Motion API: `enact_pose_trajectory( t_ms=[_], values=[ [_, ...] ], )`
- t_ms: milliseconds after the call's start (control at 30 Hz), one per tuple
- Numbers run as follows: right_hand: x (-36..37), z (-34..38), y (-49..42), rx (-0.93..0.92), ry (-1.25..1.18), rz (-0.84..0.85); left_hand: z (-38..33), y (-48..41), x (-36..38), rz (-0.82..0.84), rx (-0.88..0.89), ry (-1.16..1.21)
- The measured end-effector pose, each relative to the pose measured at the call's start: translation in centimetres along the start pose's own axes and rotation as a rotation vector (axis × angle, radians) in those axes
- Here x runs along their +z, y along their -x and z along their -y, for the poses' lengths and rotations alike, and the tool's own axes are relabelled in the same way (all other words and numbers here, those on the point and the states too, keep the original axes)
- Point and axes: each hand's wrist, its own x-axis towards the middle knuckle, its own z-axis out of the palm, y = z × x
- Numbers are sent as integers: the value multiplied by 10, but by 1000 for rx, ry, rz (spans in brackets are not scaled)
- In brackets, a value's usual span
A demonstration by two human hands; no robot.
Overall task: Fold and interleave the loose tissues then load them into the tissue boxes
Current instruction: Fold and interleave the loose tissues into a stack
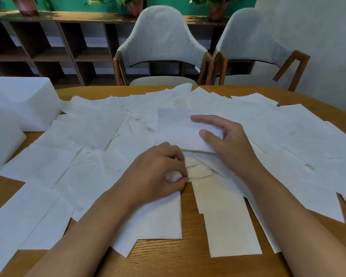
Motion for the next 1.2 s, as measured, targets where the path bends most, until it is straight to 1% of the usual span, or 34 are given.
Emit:
enact_pose_trajectory(
  t_ms=[133,233,300,367,533,633,700,767,800,867,933,967,1033,1100,1200],
  values=[
    [1,1,1,1,-14,10,-2,-2,0,35,1,5],
    [1,2,1,3,0,13,-1,-2,2,26,20,-5],
    [1,2,1,-4,1,23,-3,-1,1,30,-1,47],
    [1,2,2,2,0,32,-4,1,-5,8,-58,129],
    [1,9,5,-6,-14,88,-9,3,-30,-207,-144,422],
    [2,11,6,28,-135,170,-11,1,-35,-327,-221,609],
    [3,18,9,34,-240,204,-10,0,-35,-437,-270,640],
    [7,24,13,-7,-222,208,-10,-2,-34,-506,-309,628],
    [10,26,15,-27,-177,181,-10,-3,-33,-513,-324,635],
    [14,26,18,-46,-106,75,-12,-4,-31,-474,-376,736],
    [15,23,17,-10,-151,-17,-12,-5,-29,-384,-447,844],
    [15,22,15,23,-196,-43,-11,-5,-28,-350,-464,844],
    [12,22,13,60,-243,-56,-8,-6,-28,-319,-465,814],
    [9,23,13,65,-268,-20,-3,-5,-30,-319,-454,802],
    [8,22,12,76,-238,49,6,-3,-41,-274,-400,646]
  ],
)
